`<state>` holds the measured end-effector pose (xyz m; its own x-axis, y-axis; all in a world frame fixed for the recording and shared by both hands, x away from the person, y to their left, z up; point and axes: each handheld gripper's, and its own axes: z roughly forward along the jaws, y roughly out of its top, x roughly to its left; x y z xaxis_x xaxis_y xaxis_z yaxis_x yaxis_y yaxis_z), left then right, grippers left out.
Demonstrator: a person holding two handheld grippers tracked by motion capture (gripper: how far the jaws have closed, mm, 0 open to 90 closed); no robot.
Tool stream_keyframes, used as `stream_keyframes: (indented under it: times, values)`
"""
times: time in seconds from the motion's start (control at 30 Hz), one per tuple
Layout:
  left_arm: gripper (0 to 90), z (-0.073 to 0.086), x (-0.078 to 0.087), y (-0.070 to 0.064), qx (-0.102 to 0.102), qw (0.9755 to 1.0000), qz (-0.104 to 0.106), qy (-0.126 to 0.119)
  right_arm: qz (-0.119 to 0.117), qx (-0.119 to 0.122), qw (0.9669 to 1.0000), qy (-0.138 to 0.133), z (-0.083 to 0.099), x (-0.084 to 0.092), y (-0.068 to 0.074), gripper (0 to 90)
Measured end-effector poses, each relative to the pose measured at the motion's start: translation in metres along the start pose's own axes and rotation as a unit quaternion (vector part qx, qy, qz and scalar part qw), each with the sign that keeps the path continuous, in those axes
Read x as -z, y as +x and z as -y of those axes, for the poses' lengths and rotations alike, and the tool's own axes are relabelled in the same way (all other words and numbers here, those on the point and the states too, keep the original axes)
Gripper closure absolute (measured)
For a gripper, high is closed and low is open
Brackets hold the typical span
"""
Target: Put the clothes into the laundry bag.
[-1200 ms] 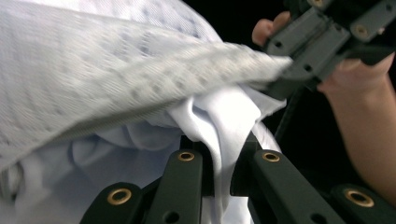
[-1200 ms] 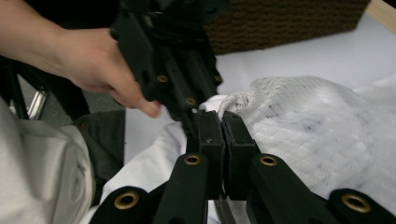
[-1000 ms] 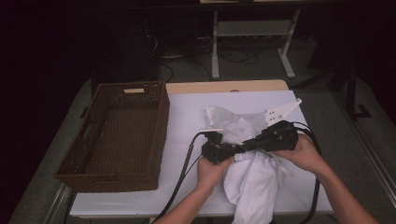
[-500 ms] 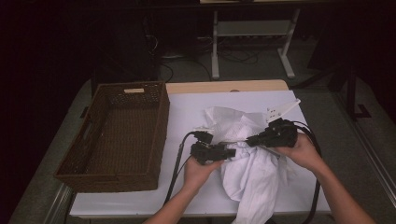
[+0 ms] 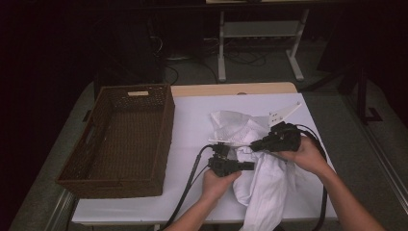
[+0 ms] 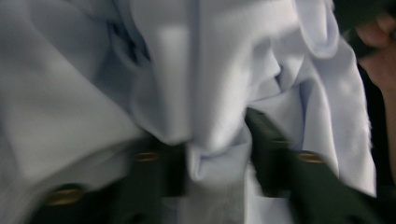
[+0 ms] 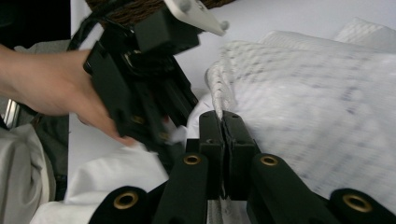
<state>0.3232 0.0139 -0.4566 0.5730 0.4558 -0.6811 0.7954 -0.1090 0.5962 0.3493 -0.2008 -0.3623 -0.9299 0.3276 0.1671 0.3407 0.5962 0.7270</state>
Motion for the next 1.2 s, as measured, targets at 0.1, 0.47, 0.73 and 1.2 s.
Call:
stream_keyframes:
  times: [0.1, 0.47, 0.73, 1.2]
  values:
    - [83.5, -0.005, 0.001, -0.009, -0.007, 0.9996, 0.01, -0.026, -0.001, 0.009, 1.0, -0.003, -0.001, 0.004, 0.004, 87.2]
    - [81.8, -0.035, 0.002, 0.012, -0.012, 0.9961, -0.068, -0.055, 0.01, 0.017, 0.9998, -0.008, -0.008, 0.011, 0.009, 87.3]
    - [39.6, -0.027, 0.035, 0.004, -0.027, 0.9962, -0.082, 0.012, 0.022, -0.008, 0.9997, -0.001, 0.003, 0.005, -0.007, 87.2]
    - [31.5, -0.006, -0.018, -0.021, -0.028, 0.9965, -0.026, 0.075, 0.031, -0.01, 0.9995, 0.001, -0.001, 0.003, -0.012, 87.0]
